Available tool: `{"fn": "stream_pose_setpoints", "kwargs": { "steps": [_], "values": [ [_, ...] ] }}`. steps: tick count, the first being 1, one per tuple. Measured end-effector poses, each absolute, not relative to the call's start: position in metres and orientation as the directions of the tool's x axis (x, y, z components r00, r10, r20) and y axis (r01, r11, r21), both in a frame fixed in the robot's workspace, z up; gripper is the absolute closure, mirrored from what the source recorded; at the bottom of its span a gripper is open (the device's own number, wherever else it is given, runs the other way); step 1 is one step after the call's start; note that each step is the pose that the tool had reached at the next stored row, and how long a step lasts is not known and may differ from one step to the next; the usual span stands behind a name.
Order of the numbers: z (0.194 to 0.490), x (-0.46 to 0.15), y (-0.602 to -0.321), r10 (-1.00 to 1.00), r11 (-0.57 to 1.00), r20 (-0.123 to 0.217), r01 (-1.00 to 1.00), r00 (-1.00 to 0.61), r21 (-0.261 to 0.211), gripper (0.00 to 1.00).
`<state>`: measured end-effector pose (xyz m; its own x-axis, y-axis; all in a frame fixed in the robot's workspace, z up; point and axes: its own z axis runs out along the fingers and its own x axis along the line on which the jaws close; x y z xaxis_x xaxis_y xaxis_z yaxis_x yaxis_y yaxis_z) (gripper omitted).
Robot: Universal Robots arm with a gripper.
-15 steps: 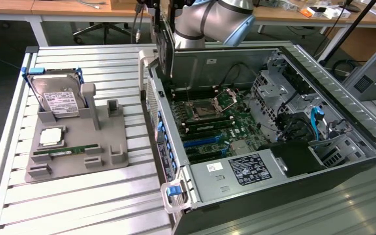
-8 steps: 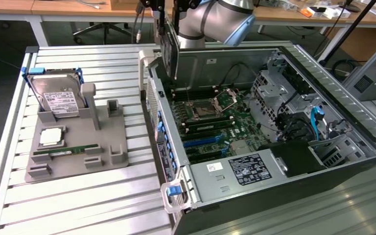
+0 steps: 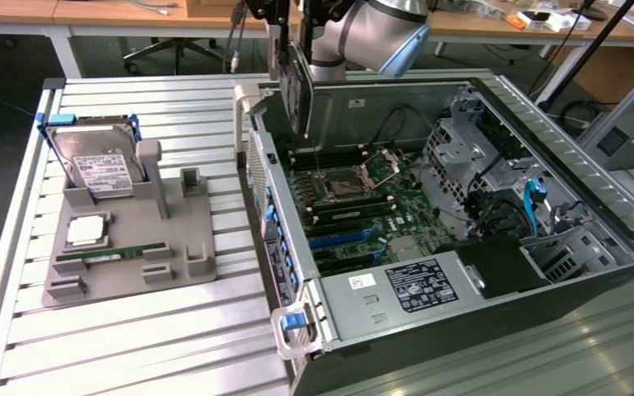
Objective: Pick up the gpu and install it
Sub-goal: 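Pick up the gpu and move the gpu toward the slot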
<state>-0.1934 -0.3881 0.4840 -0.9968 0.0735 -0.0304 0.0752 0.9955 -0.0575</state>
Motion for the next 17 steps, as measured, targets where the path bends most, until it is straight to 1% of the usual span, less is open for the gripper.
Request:
{"fn": "stream_pose_setpoints", "kwargs": {
  "steps": [17],
  "values": [
    [0.475, -0.175, -0.388, 0.073, 0.994, -0.032, 0.075, -0.997, -0.076, 0.73]
  ]
}}
